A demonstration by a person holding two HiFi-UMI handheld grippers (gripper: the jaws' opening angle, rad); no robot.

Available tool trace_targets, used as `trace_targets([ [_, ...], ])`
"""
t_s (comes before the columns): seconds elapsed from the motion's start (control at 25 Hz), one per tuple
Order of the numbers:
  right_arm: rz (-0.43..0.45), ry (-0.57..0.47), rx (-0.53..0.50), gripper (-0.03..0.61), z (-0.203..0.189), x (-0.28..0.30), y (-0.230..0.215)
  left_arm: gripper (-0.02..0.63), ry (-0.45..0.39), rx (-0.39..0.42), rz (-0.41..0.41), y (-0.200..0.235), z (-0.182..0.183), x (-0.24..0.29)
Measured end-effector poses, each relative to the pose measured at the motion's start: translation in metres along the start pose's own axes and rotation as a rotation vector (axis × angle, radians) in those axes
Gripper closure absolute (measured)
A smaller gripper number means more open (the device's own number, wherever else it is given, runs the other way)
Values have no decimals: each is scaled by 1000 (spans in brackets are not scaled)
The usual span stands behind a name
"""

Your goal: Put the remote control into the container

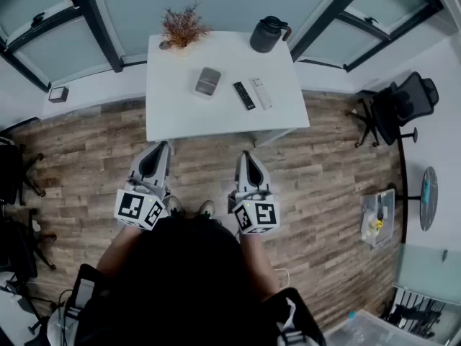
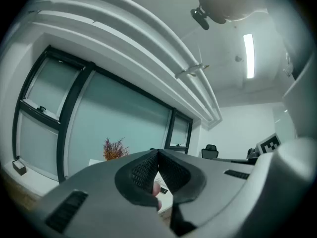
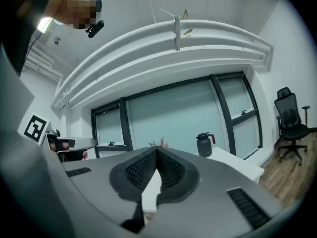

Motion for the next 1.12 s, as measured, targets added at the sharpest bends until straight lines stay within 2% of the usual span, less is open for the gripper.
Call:
trace_targets([
  [0.56, -23, 1, 17, 577, -12, 3, 27, 606, 4, 1, -46, 20, 5, -16],
  [0.96, -108, -6, 2, 577, -22, 9, 49, 606, 3, 18, -100, 56, 10, -33],
  [1.12, -134, 20, -2, 577, -29, 8, 50, 606, 10, -2, -100, 64, 8, -34],
])
Point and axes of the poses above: the fingertips, and each gripper's own axes: x forward along the fingers, y to its left, z out of its top, the point moved 2 cm from there along -x, backward along the fingers, and after that the axes turned 5 degrees about z, right-handed, at the moved point
